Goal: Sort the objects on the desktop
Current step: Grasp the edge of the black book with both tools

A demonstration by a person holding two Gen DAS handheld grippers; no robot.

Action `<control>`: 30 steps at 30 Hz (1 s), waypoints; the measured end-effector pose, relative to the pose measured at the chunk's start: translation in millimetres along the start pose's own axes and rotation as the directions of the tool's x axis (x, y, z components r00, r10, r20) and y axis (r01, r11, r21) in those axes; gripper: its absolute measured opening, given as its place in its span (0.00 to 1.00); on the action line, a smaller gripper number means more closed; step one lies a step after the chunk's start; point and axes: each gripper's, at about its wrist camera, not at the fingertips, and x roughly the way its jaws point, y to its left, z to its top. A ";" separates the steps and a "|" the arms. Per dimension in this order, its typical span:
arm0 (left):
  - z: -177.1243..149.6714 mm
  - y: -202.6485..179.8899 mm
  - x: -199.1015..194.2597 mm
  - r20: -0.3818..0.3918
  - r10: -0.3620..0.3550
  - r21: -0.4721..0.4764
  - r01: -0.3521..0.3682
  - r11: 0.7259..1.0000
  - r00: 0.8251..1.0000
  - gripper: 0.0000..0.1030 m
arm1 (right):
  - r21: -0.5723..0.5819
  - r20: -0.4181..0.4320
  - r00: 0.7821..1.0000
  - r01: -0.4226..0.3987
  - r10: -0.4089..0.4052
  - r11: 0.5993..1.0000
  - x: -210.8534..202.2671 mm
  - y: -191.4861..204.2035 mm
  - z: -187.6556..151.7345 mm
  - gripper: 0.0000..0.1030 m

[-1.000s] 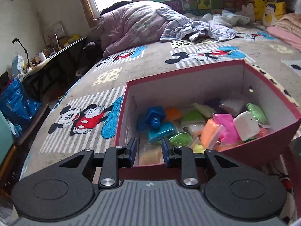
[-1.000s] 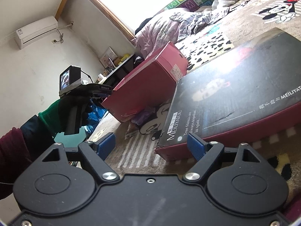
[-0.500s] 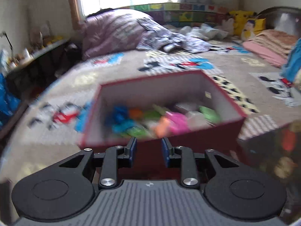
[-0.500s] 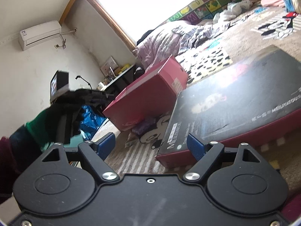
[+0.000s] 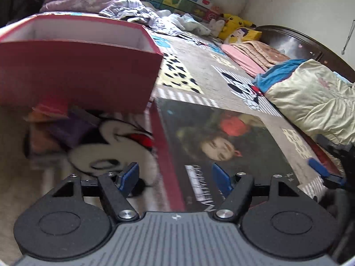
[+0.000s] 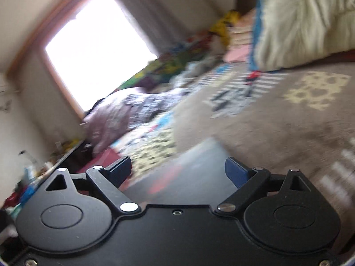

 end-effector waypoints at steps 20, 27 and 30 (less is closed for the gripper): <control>-16.5 -33.2 15.4 -0.030 -0.026 0.172 0.030 0.985 0.999 0.70 | -0.040 -0.290 0.956 0.038 -0.048 0.999 30.1 -15.7 -4.0 0.95; 1.6 -45.2 -18.3 0.046 -0.088 0.252 0.074 0.965 0.995 0.70 | -0.169 -0.228 0.973 -0.011 -0.028 0.985 -8.0 6.7 -5.8 0.95; 12.6 -52.4 -32.8 0.077 -0.121 0.288 0.095 0.953 0.990 0.70 | -0.158 -0.206 0.978 -0.020 -0.014 0.987 -22.4 9.4 -2.6 0.95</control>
